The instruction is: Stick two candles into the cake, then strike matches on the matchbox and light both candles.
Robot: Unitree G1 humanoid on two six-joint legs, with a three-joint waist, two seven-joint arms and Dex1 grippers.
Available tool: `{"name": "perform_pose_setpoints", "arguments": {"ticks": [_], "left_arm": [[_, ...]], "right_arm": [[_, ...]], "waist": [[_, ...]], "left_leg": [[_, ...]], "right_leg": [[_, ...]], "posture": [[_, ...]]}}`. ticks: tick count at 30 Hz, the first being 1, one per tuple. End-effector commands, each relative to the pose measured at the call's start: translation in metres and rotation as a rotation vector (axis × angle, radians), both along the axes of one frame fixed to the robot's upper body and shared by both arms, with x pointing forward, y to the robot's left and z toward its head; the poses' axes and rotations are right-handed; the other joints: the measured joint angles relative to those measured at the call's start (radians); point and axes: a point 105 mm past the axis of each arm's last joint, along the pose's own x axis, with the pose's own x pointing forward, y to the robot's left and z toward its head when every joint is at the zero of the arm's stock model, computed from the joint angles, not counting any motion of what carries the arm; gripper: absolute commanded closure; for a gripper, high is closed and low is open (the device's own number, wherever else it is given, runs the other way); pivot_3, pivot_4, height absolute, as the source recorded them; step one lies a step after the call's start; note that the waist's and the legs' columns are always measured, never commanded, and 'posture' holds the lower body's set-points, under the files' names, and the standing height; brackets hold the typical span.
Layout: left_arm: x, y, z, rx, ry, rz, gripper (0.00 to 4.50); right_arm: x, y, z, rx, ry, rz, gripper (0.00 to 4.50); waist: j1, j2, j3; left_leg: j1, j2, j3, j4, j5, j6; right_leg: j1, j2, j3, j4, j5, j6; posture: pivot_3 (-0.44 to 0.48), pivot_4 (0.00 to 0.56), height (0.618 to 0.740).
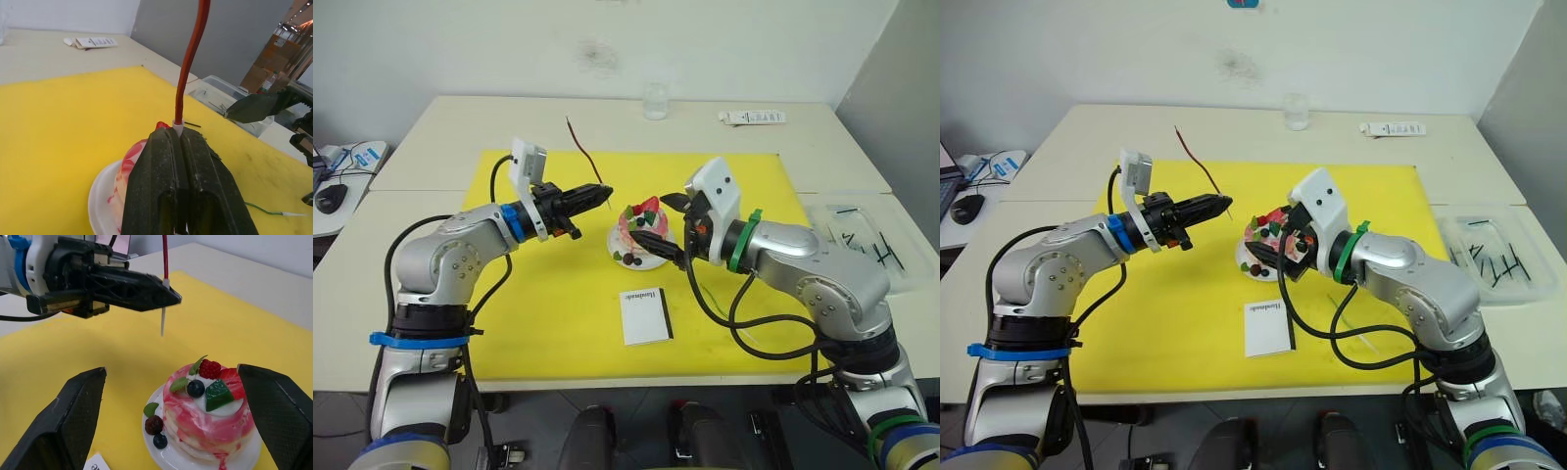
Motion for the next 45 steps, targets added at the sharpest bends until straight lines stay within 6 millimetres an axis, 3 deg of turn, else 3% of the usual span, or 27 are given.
{"name": "perform_pose_setpoints", "arguments": {"ticks": [1, 7, 45], "left_arm": [[0.003, -0.002, 0.008, 0.009, -0.057, -0.007, 4.50], [0.008, -0.005, -0.003, 0.029, -0.052, -0.020, 4.50], [0.021, -0.015, -0.024, 0.031, -0.044, -0.024, 4.50]], "right_arm": [[-0.002, 0.004, 0.014, 0.019, -0.068, 0.000, 0.03], [-0.003, 0.003, 0.013, 0.023, -0.068, -0.010, 0.03], [-0.003, -0.003, 0.010, 0.014, -0.054, -0.047, 0.03]], "waist": [[-0.001, 0.000, 0.000], [-0.001, 0.000, 0.000], [-0.002, 0.000, 0.000]], "left_leg": [[0.000, 0.000, 0.000, 0.000, 0.000, 0.000], [0.000, 0.000, 0.000, 0.001, 0.000, 0.000], [0.000, 0.000, 0.000, 0.002, 0.000, 0.000]], "right_leg": [[0.000, 0.000, 0.000, 0.000, 0.000, 0.000], [0.000, 0.000, 0.000, 0.001, 0.000, 0.000], [0.000, 0.000, 0.000, 0.003, 0.001, 0.001]], "posture": [[0.000, 0.150, 0.740], [0.000, 0.150, 0.740], [0.000, 0.150, 0.740]]}}
